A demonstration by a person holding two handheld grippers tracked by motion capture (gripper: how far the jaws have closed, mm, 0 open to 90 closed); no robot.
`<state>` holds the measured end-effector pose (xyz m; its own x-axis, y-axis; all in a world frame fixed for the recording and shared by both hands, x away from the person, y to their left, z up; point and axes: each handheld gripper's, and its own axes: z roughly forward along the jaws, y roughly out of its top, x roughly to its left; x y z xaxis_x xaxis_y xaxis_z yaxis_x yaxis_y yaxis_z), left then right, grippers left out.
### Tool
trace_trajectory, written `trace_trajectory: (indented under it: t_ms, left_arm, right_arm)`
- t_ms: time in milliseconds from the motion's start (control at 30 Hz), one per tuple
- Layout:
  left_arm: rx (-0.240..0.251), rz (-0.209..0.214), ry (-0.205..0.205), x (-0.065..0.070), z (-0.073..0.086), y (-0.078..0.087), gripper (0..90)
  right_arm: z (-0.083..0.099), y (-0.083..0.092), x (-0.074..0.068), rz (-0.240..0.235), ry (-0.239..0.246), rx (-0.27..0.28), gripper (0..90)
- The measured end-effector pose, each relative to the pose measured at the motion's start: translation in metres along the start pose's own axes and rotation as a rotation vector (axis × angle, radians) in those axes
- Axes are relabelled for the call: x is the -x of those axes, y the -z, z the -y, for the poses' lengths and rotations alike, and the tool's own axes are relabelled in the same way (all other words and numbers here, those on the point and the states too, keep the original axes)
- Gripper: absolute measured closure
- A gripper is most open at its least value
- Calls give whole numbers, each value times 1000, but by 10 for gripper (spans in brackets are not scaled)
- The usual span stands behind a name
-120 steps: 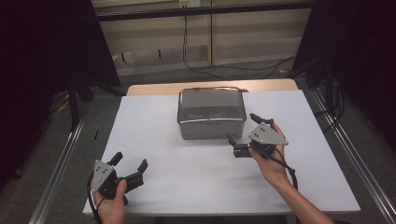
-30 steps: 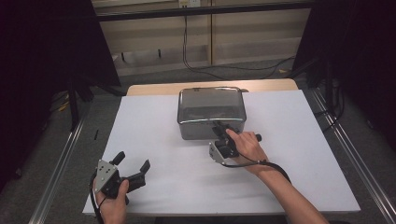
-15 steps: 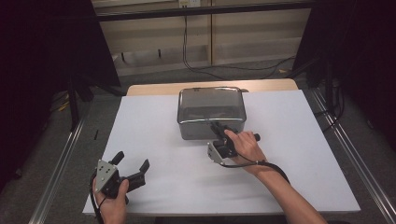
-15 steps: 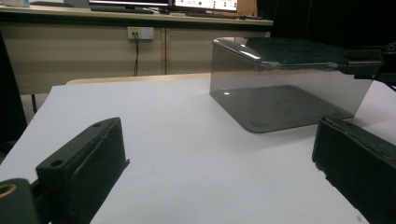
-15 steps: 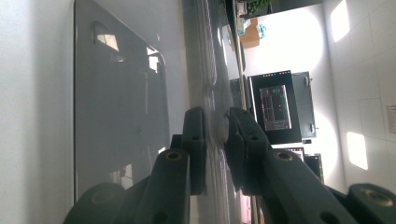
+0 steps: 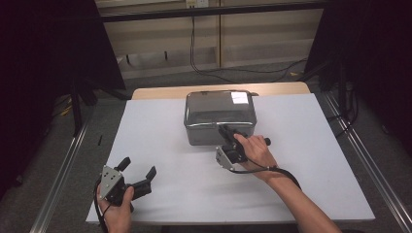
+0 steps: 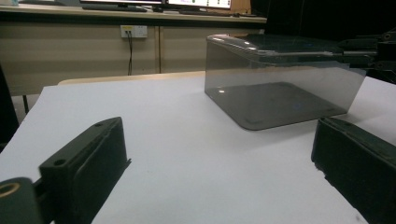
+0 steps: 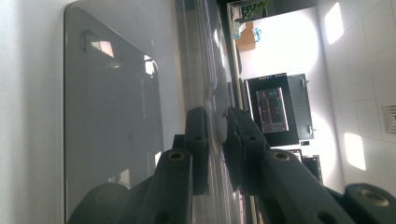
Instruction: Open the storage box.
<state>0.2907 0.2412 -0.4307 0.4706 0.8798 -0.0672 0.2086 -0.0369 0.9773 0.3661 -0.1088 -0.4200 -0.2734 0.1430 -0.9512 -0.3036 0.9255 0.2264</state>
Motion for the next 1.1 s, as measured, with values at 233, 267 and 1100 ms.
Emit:
trace_trajectory:
  t_ms: [233, 267, 1100]
  left_arm:
    - [-1, 14, 21, -1, -1, -2, 52]
    - [3, 21, 31, -1, -1, -2, 53]
    - [7, 143, -9, 8, -22, -29, 46]
  right_arm:
    - [0, 1, 3, 11, -2, 4, 796]
    - [0, 0, 3, 12, -1, 4, 795]
    - [-1, -2, 9, 34, -4, 7, 796]
